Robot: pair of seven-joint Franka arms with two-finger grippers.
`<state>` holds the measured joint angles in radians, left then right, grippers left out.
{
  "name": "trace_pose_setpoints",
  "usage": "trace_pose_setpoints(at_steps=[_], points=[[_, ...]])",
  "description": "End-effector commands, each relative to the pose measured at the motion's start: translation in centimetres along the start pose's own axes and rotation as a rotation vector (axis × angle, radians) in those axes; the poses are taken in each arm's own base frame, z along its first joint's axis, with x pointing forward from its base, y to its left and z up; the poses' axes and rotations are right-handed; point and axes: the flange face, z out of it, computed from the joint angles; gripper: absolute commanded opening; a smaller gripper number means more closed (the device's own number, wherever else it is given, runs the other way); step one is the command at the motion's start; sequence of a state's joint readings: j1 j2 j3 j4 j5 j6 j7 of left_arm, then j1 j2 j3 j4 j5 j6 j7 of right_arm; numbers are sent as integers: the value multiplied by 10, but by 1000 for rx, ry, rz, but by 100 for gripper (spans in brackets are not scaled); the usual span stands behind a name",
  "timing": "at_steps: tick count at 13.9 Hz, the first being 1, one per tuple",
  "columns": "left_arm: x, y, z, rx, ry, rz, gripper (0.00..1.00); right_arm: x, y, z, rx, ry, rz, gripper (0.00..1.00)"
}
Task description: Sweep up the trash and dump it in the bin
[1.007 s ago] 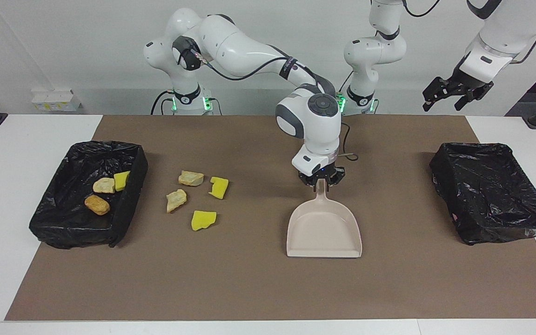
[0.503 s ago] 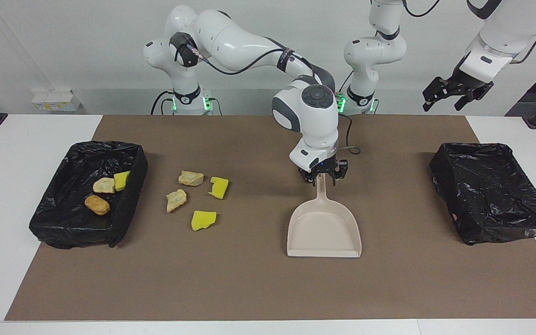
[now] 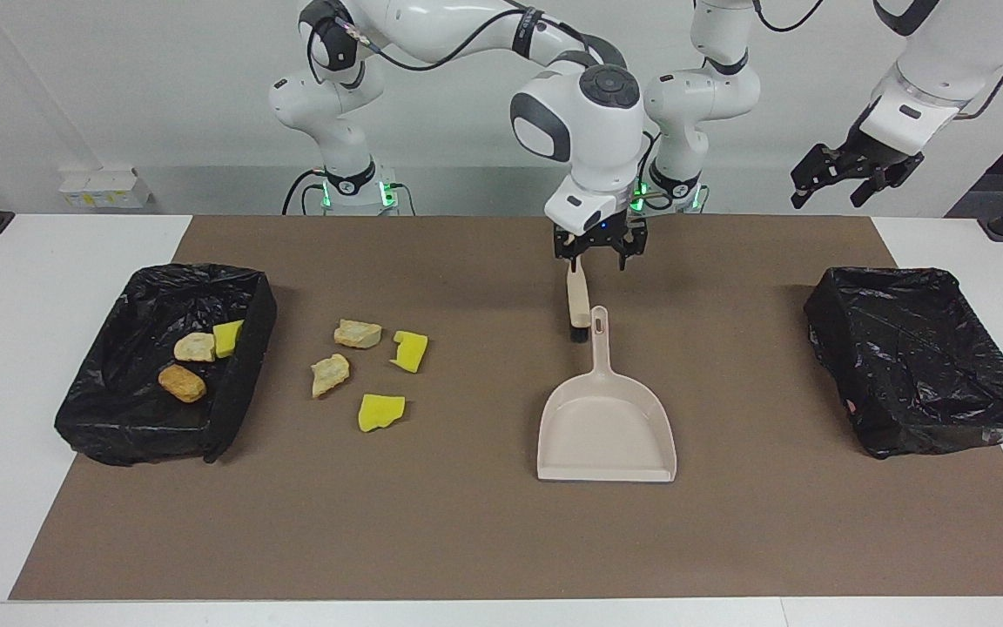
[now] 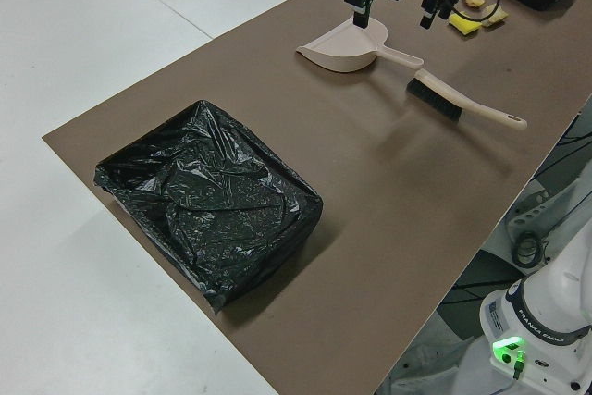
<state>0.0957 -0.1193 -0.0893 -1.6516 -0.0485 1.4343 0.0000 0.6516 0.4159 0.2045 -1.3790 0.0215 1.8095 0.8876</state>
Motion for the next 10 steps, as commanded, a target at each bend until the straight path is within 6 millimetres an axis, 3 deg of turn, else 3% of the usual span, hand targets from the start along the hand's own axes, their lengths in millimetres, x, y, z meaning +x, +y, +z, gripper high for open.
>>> trace_pose_setpoints(at_steps=[1,3,7,10], points=[[-4,-2,-3,20,-9,-4,100,-50,17,21,-35,-45,18,84],[-4,-2,-2,20,-11,-4,100,-82,24,35,-60,-84,7,84],[-4,-2,-3,20,-9,-4,100,-145,26,87,-84,-119,-17,84],[-4,-2,-3,20,-9,-4,100,-167,28,110,-77,-105,-29,81]])
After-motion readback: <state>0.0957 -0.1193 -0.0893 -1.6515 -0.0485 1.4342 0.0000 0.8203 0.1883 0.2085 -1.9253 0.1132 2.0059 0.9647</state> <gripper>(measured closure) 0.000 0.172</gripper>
